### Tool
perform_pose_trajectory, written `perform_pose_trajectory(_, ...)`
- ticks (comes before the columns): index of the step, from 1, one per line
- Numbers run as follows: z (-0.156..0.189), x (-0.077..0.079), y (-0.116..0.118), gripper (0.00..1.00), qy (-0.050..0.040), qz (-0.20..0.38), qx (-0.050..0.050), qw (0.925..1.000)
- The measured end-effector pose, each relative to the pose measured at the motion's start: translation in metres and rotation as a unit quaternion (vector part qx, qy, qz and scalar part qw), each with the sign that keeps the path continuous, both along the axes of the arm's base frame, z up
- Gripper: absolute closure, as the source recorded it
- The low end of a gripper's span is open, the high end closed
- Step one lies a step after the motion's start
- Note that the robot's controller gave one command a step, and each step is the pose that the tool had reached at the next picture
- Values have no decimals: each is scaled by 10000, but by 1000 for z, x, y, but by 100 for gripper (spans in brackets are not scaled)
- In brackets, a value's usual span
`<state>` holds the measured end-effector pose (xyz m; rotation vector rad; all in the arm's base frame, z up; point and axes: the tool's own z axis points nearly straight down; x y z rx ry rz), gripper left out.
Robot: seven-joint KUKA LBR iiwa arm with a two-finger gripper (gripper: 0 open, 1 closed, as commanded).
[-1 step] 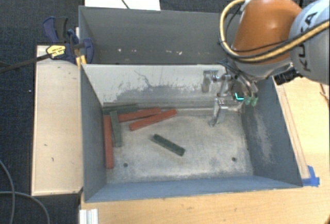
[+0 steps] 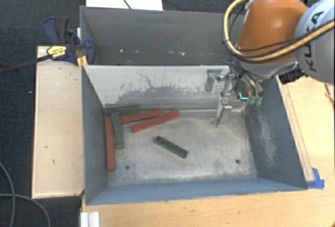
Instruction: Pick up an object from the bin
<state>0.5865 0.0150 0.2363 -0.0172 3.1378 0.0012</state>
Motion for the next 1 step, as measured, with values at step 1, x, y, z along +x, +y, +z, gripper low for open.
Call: perform_pose_trajectory(1,-48,-35,11,0,-21,212,-3,9998)
